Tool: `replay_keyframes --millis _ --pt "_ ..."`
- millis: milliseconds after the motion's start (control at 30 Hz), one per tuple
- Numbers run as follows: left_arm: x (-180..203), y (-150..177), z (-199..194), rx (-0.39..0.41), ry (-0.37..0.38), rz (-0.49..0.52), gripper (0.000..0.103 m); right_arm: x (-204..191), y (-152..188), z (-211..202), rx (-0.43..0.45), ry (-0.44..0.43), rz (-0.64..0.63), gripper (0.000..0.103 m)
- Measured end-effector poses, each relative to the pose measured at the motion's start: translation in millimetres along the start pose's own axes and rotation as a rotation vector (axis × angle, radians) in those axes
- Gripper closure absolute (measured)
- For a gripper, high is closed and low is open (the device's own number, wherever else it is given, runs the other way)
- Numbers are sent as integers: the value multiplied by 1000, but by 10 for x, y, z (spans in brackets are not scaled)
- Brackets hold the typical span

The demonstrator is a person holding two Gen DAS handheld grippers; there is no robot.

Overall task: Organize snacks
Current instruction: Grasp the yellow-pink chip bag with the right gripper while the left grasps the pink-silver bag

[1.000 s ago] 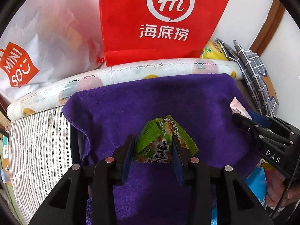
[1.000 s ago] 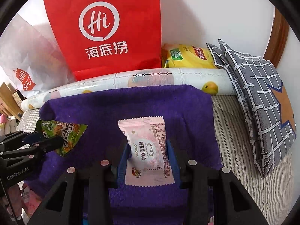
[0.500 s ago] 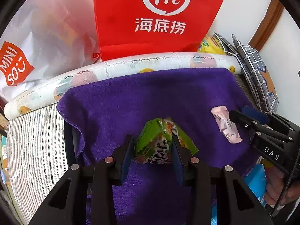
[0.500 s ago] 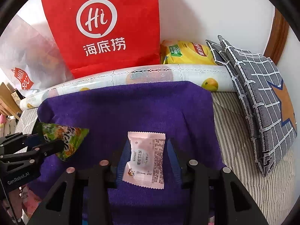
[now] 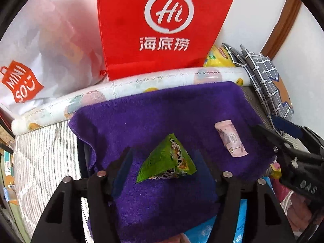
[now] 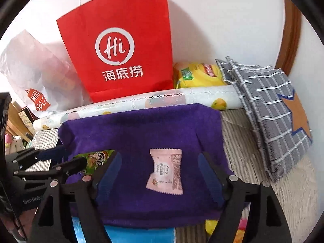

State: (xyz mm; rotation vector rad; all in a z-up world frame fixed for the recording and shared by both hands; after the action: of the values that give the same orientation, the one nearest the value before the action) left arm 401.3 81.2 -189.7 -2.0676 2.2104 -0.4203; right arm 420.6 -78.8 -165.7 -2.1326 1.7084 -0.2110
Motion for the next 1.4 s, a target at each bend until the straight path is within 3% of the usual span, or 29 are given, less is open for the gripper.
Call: replay_keyframes --millis 133,300,533,733,800,867,967,1167,1300,1400 --pt "85 12 -147 25 -34 24 30 57 112 -185 14 52 20 23" --pt "187 58 -361 58 -19 12 25 202 282 -408 35 155 47 21" --pt "268 208 -593 99 7 13 26 435 548 -660 86 178 63 21" --pt "157 429 -766 163 62 -54 30 646 809 -883 122 49 103 21" --pt "122 530 -816 194 -8 -45 30 759 907 -912 111 49 124 21" --pt "118 616 -812 177 -65 -23 30 828 986 -892 94 60 110 21" --pt "52 745 -796 143 -79 -50 30 903 1114 -841 83 84 98 22" --pt "8 955 -846 150 -65 -84 30 917 1248 -576 17 30 103 23" --pt "-55 1068 -867 144 -130 -103 30 900 1233 -391 -14 16 105 23" --pt "-160 1122 -851 128 -125 -139 30 899 1214 -249 -38 7 108 23"
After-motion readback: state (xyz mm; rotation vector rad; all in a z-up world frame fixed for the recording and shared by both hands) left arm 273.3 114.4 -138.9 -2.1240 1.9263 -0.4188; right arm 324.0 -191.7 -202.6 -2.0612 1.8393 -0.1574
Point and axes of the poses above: each gripper's, at about its wrist camera, not at the fingertips, and z roughly the way its jaws point, x to its right, y to its underside, the point moved 7 cm from there along z, roughly the way its jaws point, and after that the axes turned 15 degrees about -x, right-handed, at the moved point
